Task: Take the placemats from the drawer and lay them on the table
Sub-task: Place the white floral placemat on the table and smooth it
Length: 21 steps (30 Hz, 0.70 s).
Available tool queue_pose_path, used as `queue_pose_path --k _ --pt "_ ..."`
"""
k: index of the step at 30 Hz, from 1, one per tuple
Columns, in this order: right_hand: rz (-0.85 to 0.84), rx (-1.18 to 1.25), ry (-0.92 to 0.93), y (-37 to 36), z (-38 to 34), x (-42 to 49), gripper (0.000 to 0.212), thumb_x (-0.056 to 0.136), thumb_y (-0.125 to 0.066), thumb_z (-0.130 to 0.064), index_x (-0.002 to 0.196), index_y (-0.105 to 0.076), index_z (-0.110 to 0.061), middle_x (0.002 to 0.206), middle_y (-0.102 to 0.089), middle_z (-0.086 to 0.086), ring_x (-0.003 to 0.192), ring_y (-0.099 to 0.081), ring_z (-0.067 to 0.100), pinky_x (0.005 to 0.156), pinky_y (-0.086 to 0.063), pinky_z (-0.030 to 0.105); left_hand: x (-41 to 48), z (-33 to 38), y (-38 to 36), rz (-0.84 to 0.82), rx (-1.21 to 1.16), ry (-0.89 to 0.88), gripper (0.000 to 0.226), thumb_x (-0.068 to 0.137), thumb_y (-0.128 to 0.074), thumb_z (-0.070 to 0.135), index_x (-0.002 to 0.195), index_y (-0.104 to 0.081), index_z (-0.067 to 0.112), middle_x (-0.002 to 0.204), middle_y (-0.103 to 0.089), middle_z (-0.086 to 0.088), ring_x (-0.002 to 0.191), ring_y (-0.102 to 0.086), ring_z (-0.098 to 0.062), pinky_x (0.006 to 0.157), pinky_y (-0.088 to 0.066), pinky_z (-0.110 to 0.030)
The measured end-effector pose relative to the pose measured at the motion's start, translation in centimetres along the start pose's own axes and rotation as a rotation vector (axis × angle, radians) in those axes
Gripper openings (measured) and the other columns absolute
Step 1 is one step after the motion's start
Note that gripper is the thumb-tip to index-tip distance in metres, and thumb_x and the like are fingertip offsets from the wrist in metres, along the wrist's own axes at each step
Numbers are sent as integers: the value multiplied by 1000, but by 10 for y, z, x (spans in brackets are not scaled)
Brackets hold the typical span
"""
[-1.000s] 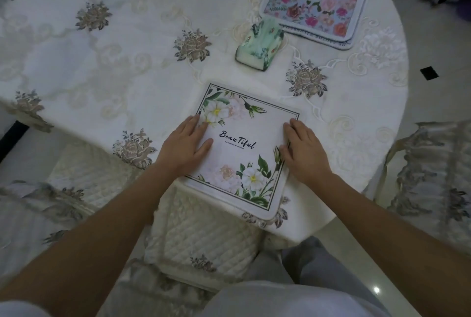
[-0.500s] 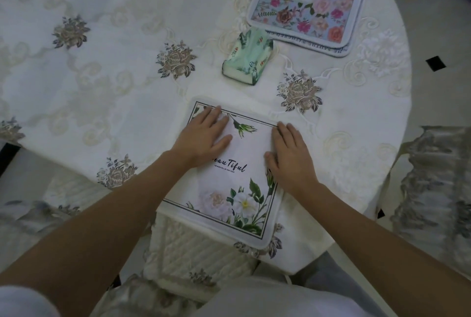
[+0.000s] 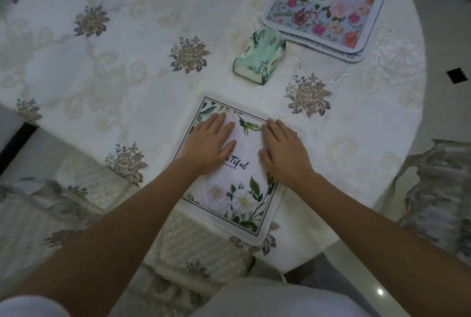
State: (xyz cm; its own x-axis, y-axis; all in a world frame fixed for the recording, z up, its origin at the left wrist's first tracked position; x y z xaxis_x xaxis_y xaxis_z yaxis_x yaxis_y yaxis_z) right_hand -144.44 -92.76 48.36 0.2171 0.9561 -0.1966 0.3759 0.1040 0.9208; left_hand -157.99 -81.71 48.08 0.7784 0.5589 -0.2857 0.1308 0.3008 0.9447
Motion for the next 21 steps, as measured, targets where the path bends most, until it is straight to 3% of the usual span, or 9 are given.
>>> queue_pose_path --k 4,10,13,16,21 --pt "-4 -12 -17 4 30 -38 61 102 -44 -31 155 -27 -7 163 -23 10 151 -15 27 124 -14 40 -36 -20 -6 34 -82 185 59 104 -32 48 156 -29 20 165 -20 -8 152 -16 -25 121 -21 -42" --pt "-67 -41 -17 2 43 -54 64 101 -43 -34 156 -21 -10 165 -16 8 152 -10 25 123 -17 45 -71 -19 -27 -72 -50 330 70 101 -21 58 160 -12 21 168 -3 -7 154 -2 -24 123 -17 -45" --pt "-129 -29 -24 4 40 -56 64 101 -41 -37 156 -20 -11 166 -12 8 152 -9 26 122 -19 46 -87 0 -34 -147 -112 414 71 101 -22 58 160 -11 20 168 -1 -9 154 -2 -27 121 -17 -47" --pt "-168 -27 -10 10 34 -72 60 102 -40 -40 153 -26 -12 163 -19 10 149 -19 28 119 -24 44 -111 31 -31 -160 -61 426 68 101 -23 59 155 -27 19 165 -17 -13 150 -19 -30 118 -23 -47" --pt "-50 16 12 42 43 -115 54 102 -41 -40 147 -41 -11 152 -43 9 139 -37 28 110 -35 44 -158 87 8 178 -37 397 61 100 -28 53 135 -58 14 142 -56 -13 130 -51 -31 107 -39 -47"
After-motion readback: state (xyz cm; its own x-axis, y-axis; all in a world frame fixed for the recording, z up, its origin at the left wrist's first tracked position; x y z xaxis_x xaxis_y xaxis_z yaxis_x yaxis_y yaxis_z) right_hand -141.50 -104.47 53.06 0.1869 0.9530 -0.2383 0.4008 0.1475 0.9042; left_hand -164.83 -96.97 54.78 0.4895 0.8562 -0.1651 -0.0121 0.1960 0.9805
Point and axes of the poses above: each hand's wrist, its own x-axis towards the middle knuckle, its own y-axis out of the back of the hand, z = x × y, the point moved 9 cm from there along x, towards the middle knuckle
